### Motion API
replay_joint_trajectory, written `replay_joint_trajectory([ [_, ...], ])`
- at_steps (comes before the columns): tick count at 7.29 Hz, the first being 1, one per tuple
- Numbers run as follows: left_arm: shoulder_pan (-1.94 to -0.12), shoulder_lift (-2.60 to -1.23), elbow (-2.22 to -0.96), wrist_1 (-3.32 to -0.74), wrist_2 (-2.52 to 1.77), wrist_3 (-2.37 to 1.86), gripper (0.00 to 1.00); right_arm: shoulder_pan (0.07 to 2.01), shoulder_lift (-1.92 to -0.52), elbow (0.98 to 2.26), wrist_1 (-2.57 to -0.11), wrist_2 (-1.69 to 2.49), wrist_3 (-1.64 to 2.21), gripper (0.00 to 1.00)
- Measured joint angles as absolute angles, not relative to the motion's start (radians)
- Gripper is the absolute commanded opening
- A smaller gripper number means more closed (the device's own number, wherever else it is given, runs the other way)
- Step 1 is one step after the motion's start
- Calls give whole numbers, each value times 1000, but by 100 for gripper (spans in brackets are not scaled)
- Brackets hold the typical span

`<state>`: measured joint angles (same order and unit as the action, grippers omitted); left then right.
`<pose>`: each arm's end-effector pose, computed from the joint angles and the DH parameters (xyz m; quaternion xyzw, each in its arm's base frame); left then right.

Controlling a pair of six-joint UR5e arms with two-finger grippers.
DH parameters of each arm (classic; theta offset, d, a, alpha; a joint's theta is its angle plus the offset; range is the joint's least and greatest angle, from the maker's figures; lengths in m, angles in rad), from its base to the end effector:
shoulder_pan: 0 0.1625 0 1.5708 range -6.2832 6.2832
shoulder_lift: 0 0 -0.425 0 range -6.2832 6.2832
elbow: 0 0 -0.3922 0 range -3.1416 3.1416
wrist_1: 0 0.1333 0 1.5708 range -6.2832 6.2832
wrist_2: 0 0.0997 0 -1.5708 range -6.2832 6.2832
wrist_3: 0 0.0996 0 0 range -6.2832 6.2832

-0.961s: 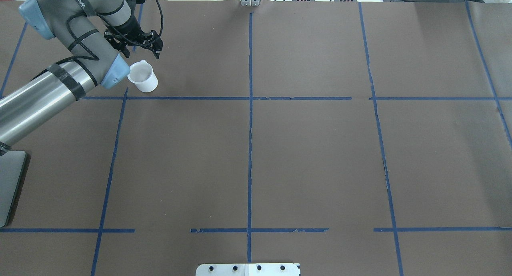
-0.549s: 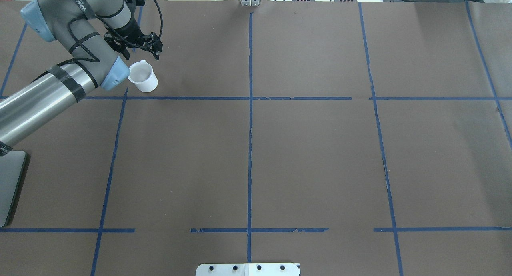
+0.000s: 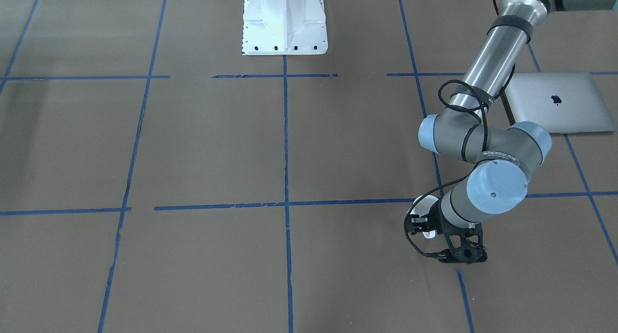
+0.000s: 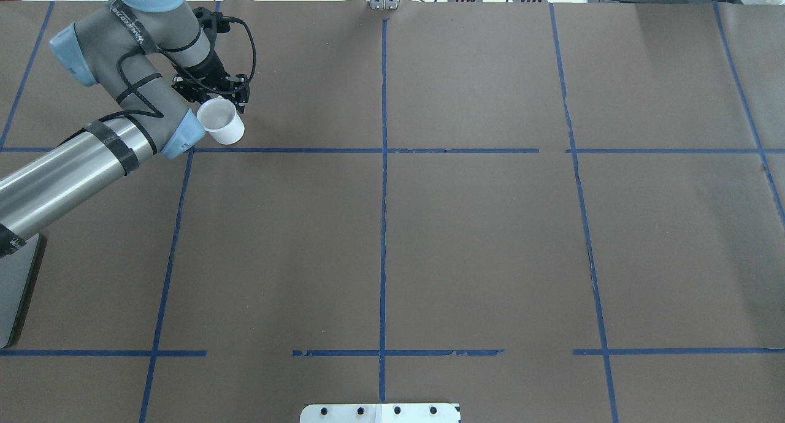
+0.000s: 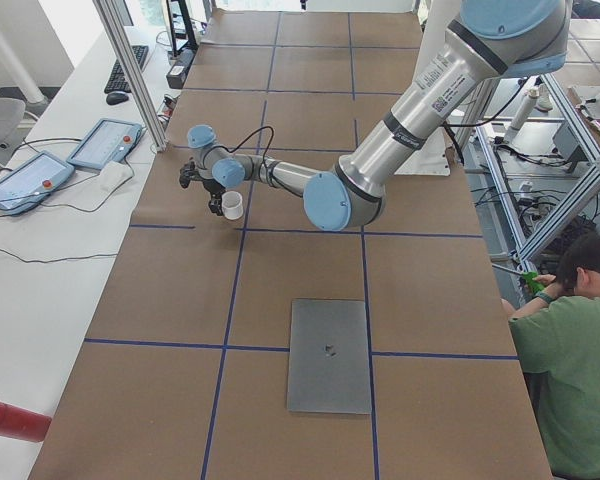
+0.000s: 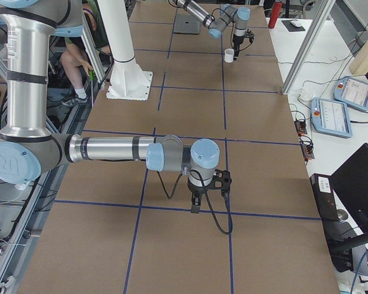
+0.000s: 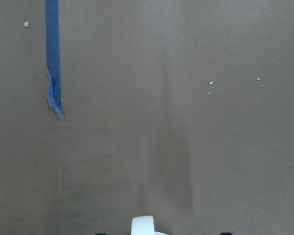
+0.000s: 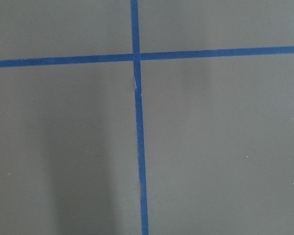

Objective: Place cup on laptop
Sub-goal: 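Lift the mug with the left gripper and carry it toward the laptop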

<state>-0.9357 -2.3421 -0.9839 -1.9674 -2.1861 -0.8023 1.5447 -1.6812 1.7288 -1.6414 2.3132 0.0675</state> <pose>0.4194 -0.6969 0.4086 0.0144 0.3981 0.0102 0.9172 0.0544 -0.4445 0.6419 -0.0277 -0.3618 0.0235 0.9315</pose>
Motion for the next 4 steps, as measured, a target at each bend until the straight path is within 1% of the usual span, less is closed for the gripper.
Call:
replay_joint_trajectory([
  [1, -936, -2340, -978, -1974, -2186, -802, 0, 1545, -1681, 1729, -1641, 2313, 67, 100],
  [4, -944, -2341, -975, -1978, -2187, -809, 0, 1545, -1681, 1729, -1641, 2313, 68, 100],
])
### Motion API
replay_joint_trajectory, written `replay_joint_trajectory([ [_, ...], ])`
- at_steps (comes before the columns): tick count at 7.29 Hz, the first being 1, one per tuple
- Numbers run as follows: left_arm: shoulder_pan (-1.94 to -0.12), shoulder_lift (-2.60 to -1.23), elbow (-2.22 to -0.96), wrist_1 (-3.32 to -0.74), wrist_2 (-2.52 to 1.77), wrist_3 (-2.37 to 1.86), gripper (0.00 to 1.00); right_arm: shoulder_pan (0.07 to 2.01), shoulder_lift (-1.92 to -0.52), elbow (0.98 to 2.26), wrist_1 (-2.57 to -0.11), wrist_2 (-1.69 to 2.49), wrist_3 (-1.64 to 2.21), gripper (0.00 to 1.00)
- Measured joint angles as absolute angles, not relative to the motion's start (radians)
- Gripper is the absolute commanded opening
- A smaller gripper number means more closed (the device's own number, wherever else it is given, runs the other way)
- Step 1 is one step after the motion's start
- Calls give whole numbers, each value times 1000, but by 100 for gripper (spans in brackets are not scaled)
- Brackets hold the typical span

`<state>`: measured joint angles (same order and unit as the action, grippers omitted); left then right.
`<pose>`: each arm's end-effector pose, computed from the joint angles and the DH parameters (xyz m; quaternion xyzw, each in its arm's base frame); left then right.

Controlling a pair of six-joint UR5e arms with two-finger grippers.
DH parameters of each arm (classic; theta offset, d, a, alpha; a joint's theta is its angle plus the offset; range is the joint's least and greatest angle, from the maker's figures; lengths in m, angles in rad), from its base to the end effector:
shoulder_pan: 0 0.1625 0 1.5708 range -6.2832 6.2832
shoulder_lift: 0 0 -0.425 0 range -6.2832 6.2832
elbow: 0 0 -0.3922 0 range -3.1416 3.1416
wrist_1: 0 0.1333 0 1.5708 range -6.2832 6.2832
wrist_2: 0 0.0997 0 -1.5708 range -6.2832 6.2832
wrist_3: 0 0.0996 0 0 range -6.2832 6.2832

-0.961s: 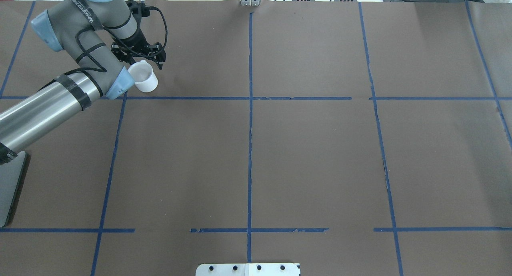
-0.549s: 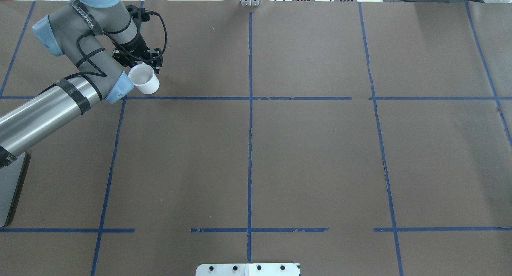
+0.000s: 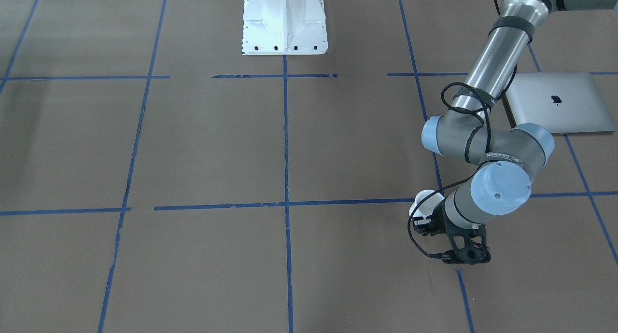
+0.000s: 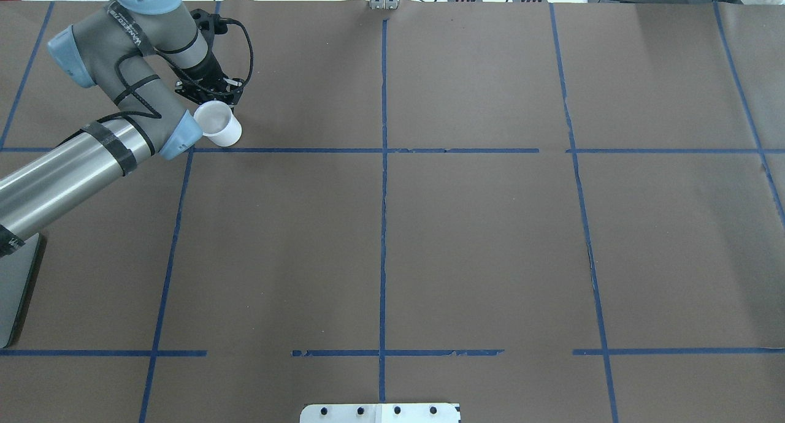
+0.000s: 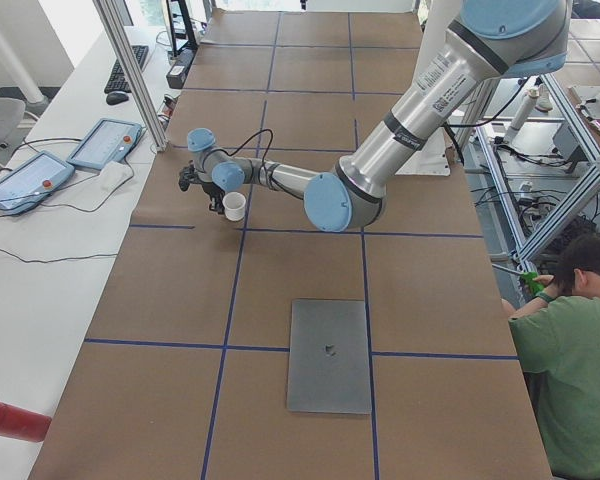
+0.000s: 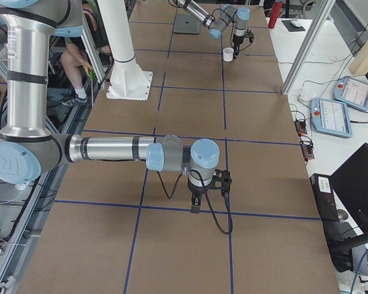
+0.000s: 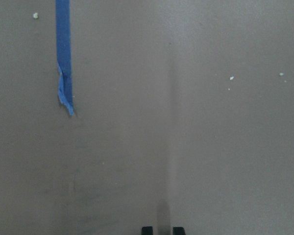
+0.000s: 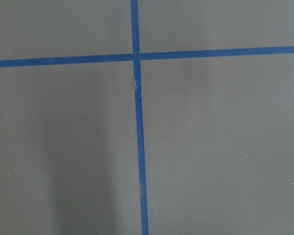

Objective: Place cup on laptop
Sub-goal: 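Lift the mug with the left gripper and carry it toward the laptop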

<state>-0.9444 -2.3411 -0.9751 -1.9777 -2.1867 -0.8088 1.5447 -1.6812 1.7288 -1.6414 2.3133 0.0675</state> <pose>0.4136 -0.7008 0.4126 0.0149 0.3984 0.0034 0.9171 0.0544 -0.4445 0.6419 -0.0277 -0.3619 0.0235 0.9315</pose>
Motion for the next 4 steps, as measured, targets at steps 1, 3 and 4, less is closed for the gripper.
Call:
replay_joint_trajectory([
  [1, -963, -2343, -982, -1974, -2192, -814, 0, 1545, -1681, 1729, -1641, 2313, 67, 100],
  [3, -1025, -2329, -1049, -1911, -2224, -792, 0, 1545, -1681, 1729, -1641, 2313, 67, 100],
  [4, -1052, -2289, -1141, -1840, -2231, -751, 0, 1545, -1681, 1729, -1641, 2313, 67, 100],
])
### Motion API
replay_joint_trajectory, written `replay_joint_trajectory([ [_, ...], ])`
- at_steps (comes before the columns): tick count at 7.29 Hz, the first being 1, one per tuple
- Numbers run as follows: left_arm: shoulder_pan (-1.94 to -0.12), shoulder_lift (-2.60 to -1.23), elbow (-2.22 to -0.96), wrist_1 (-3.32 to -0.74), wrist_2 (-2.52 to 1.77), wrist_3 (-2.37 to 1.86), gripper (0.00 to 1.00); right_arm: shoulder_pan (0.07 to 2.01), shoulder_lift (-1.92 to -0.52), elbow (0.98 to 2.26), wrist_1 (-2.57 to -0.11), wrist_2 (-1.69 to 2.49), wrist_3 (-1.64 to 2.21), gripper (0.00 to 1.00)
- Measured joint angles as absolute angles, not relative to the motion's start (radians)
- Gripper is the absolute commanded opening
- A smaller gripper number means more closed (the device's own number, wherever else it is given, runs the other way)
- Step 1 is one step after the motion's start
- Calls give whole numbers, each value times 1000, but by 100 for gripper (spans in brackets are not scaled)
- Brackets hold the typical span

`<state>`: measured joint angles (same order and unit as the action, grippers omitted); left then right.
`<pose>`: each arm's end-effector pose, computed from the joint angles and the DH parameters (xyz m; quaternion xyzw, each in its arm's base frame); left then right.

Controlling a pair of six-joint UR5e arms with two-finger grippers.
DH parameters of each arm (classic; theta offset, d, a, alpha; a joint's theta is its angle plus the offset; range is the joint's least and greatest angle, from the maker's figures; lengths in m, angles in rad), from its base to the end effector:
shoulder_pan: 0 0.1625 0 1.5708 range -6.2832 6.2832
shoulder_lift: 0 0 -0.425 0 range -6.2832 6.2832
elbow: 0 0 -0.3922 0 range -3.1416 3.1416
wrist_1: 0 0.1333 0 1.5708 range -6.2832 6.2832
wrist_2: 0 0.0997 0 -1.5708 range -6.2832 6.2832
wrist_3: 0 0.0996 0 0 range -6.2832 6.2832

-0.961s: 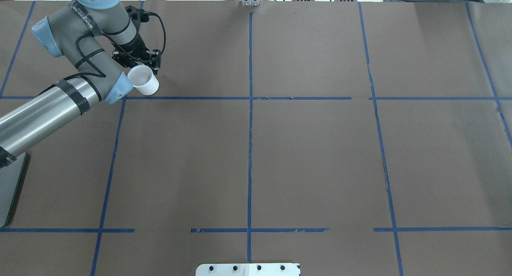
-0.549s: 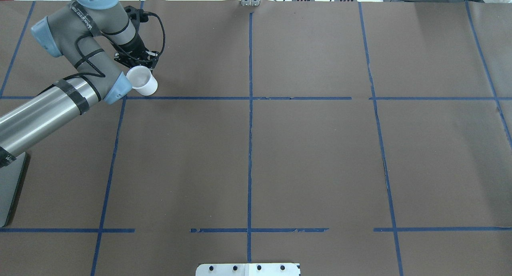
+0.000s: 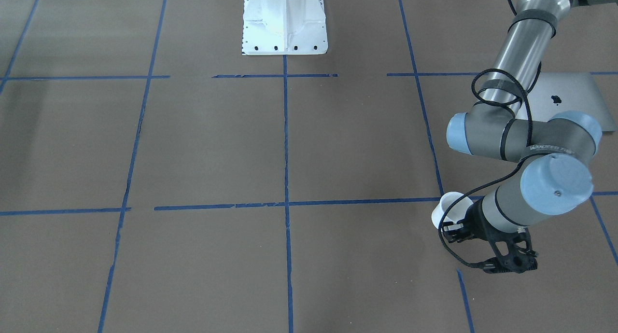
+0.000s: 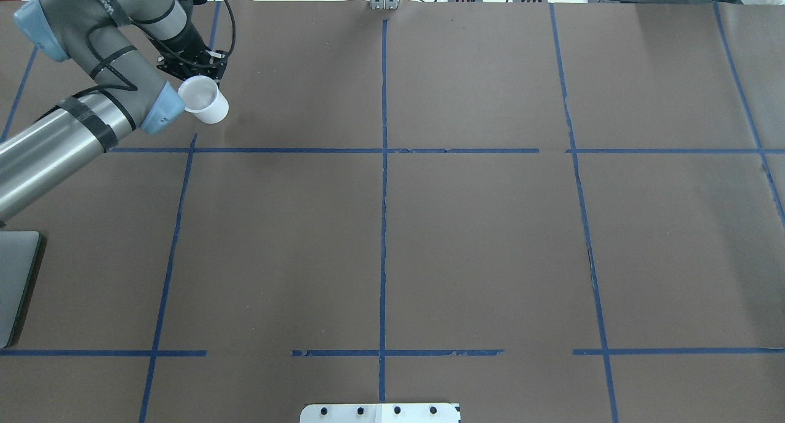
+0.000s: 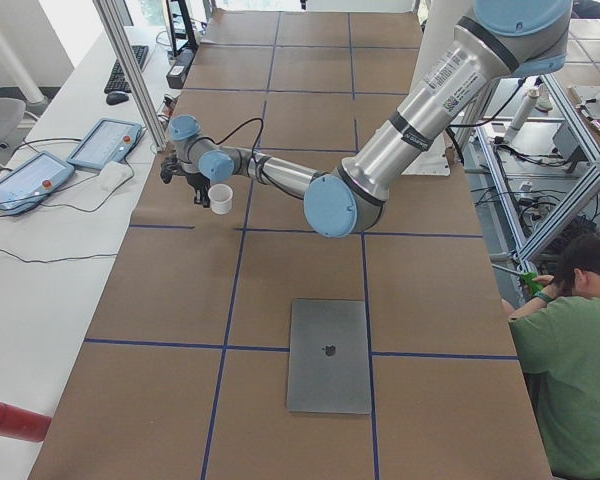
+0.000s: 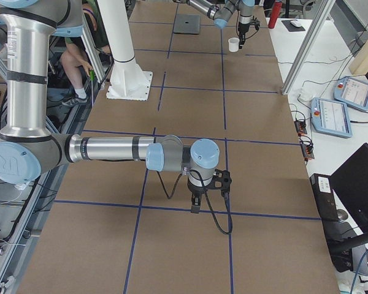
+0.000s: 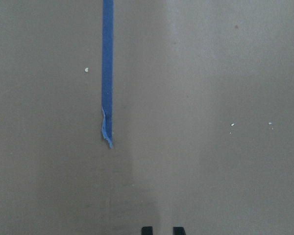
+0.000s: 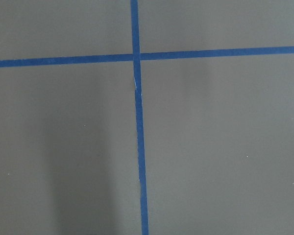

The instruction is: Place cup on laptop

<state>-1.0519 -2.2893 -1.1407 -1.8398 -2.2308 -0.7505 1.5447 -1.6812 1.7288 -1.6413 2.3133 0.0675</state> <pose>0.3251 -0.7149 0.3849 0.0249 0.4052 -0.0165 0.9137 0.0544 -0.4445 0.6419 -0.0276 -0.3619 0.0234 0.9315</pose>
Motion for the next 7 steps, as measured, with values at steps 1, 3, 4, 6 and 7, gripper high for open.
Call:
replay_joint_trajectory([
  [1, -1082, -2208, -1294, -1755, -2234, -700, 0, 1545, -1681, 1729, -1641, 2313, 67, 100],
  [3, -1116, -2005, -1579, -1670, -2235, -660, 0, 1545, -1681, 1729, -1641, 2313, 68, 100],
  [4, -1122, -1895, -1681, -1663, -2235, -644, 0, 1545, -1681, 1729, -1641, 2313, 67, 100],
  [6, -1127, -1677, -1815, -1687, -2233, -591, 0, 1545, -1681, 1729, -1641, 2313, 67, 100],
  [7, -1133, -1551, -1854, -1755, -2233, -580, 0, 1545, -1681, 1729, -1641, 2313, 67, 100],
])
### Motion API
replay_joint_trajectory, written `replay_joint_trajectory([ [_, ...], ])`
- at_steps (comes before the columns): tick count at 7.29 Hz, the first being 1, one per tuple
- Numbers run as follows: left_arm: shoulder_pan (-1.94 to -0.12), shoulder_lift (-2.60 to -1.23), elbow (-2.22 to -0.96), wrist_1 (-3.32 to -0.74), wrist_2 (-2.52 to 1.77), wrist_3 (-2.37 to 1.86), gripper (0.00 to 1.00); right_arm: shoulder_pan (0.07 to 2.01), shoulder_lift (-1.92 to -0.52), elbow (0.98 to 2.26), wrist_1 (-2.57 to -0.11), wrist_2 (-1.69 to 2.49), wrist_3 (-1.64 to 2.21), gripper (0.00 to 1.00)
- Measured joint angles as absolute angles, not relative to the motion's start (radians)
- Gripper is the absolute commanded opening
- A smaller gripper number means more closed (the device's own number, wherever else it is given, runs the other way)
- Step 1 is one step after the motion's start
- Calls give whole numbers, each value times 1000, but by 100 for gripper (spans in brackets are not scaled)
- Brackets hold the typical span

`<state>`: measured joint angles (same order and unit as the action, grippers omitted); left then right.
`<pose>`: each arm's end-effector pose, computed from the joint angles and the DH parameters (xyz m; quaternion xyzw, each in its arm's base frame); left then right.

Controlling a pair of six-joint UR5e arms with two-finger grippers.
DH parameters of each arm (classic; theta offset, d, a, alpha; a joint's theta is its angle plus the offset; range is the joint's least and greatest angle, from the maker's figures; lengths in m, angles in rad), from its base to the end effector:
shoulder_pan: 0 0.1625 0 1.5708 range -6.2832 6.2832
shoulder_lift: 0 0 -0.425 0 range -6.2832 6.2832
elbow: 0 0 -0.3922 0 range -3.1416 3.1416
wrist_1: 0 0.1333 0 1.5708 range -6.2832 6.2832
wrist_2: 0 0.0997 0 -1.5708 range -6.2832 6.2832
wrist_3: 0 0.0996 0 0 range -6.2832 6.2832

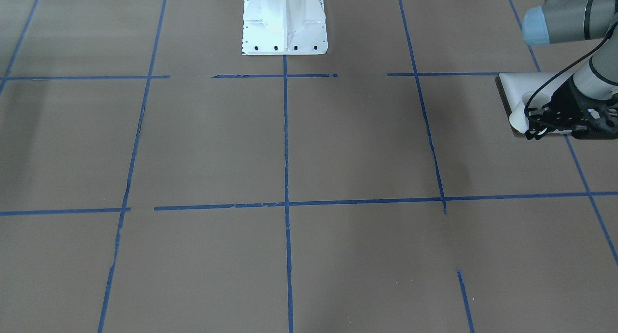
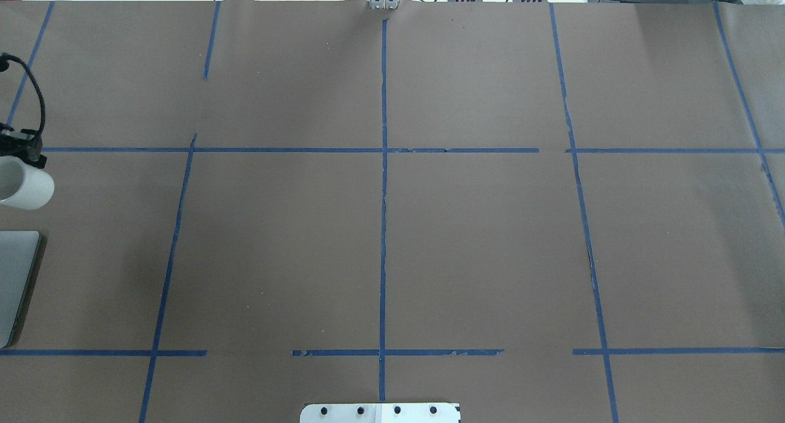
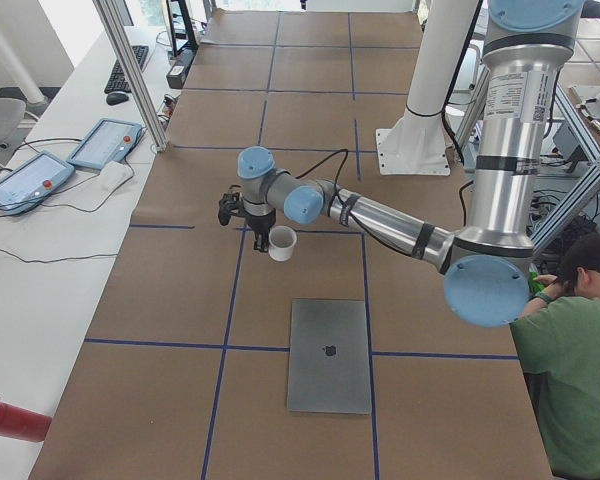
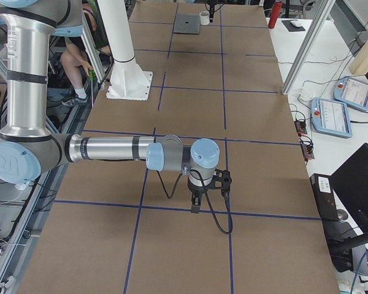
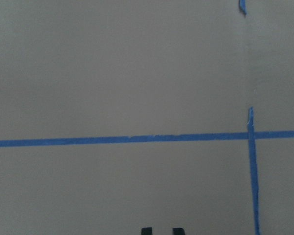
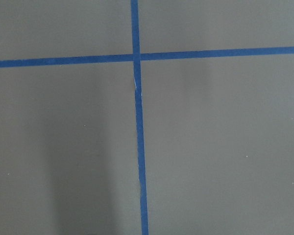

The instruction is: Place cup on laptop

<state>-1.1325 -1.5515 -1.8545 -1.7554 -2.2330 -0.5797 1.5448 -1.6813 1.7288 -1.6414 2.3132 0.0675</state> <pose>0.1445 -0.4781 0.5124 0.0294 0.3793 0.0071 0.9248 0.0544 -0.4444 0.6420 -0.0277 -0.3618 0.0235 0.9315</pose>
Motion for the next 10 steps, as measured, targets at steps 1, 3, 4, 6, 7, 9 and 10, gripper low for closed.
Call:
replay_joint_trajectory([
  [1, -1142, -1422, -1865, -1880, -2235, -577, 0, 1545, -1681, 1729, -1641, 2313, 68, 100],
  [3, -1149, -1270, -1807, -2105, -2236, -579, 0, 1545, -1681, 1729, -1641, 2313, 68, 100],
  [4, -1152, -1242, -1733, -2218, -2236, -582, 0, 1545, -1681, 1729, -1641, 2313, 67, 100],
  [6, -1153, -1232, -1599, -2387, -2235, -591, 0, 1545, -1681, 1729, -1641, 2313, 67, 100],
  [7, -1153, -1232, -1558, -2433, -2233, -604, 0, 1545, -1681, 1729, -1641, 2313, 68, 100],
  [9, -1152, -1233, -1515, -2475, -2231, -621, 0, 1545, -1681, 1729, -1641, 2313, 67, 100],
  [10, -1150, -1235, -1504, -2480, -2230, -622, 64, 1545, -1681, 1729, -1641, 2313, 68, 100],
])
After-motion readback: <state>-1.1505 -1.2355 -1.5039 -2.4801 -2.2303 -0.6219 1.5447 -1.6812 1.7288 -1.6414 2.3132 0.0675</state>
